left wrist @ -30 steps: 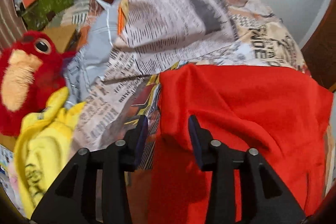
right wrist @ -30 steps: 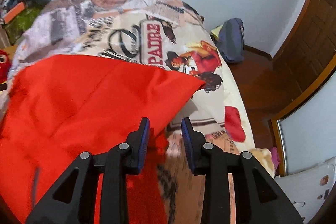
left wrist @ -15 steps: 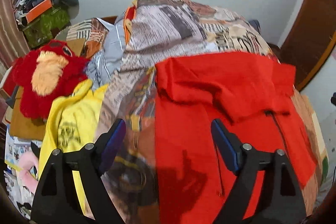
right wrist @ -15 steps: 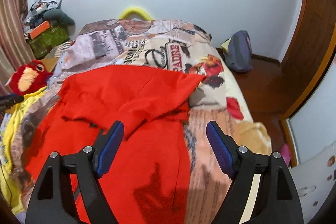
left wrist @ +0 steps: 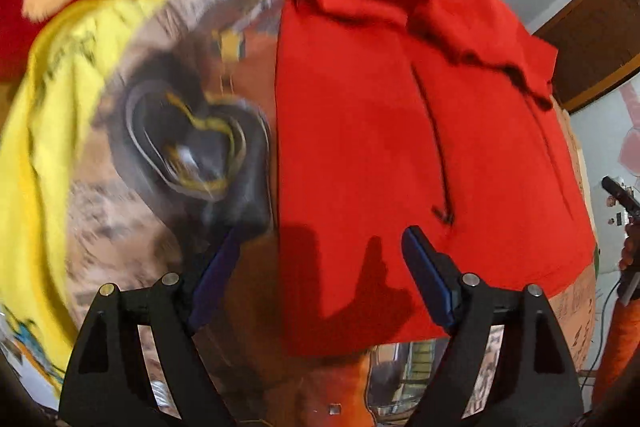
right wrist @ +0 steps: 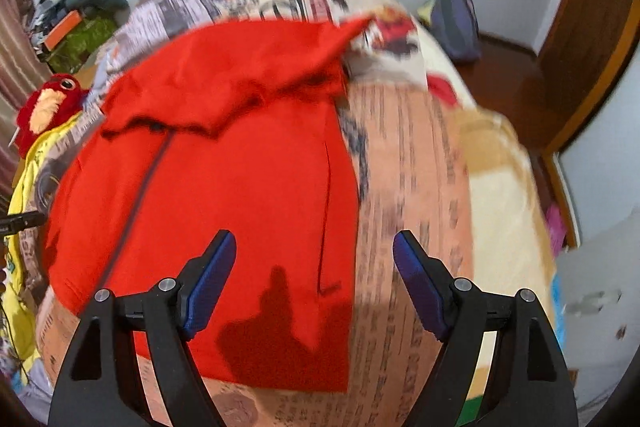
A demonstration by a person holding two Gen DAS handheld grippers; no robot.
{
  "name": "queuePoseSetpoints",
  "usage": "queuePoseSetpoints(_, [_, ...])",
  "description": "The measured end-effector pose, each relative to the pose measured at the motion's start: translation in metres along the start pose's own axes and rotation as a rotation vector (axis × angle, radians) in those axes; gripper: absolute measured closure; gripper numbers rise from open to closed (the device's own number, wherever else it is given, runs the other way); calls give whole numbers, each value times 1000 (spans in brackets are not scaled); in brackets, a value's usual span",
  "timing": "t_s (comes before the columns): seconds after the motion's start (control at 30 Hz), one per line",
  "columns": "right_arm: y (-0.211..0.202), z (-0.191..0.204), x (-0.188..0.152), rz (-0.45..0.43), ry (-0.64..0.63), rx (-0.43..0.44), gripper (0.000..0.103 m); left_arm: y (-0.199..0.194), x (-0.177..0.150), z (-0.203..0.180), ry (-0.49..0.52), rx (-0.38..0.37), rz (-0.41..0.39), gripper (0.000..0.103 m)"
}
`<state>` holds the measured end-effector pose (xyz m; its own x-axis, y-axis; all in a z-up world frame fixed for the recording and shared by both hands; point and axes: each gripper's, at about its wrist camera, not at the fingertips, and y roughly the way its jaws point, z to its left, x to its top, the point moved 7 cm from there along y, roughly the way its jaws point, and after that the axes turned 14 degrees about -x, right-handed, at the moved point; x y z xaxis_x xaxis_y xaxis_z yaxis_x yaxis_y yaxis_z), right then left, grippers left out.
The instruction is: Fold large clothes
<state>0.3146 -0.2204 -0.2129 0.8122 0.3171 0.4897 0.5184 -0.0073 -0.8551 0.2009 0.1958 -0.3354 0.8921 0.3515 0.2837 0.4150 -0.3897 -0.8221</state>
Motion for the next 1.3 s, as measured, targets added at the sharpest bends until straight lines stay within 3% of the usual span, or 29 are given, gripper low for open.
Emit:
queuePoseSetpoints(0.23, [26,-1,-42,127,46,85,25,18,-21,-1,-6,-36,33,20])
queuePoseSetpoints(0.4, [34,-8,-52,146,124,182,25,28,-32,-10,72,5,53,20])
queuePoseSetpoints(0.47, [40,-11,-52,164,163,219,25,28,-31,-13,70,6,34,33])
queuePoseSetpoints(0.57, [46,-8,-48,163,193,244,26,27,-30,-14,62,18,32,44])
queuePoseSetpoints(0.6, [46,-5,-46,156,192,249,29,25,-30,-15,65,14,37,48])
queuePoseSetpoints(0.67, [43,4,-42,142,181,287,50,17,-29,-12,56,6,32,67])
queuePoseSetpoints(0.7, [42,6,-42,144,179,293,52,16,-27,-9,41,-18,34,76])
queuePoseSetpoints(0.73, [38,10,-40,144,165,288,62,14,-28,-10,12,-94,39,94])
queuePoseSetpoints(0.77, [35,13,-38,134,153,305,80,12,-28,-11,-8,-129,35,95])
queuePoseSetpoints(0.8, [32,16,-36,128,143,323,86,7,-27,-10,-3,-112,23,97])
queuePoseSetpoints(0.97, [8,27,-23,46,92,290,90,-11,-9,-26,70,-69,-46,103])
queuePoseSetpoints(1.3, [-27,22,48,-113,102,310,90,-74,82,-70,139,-135,-282,103])
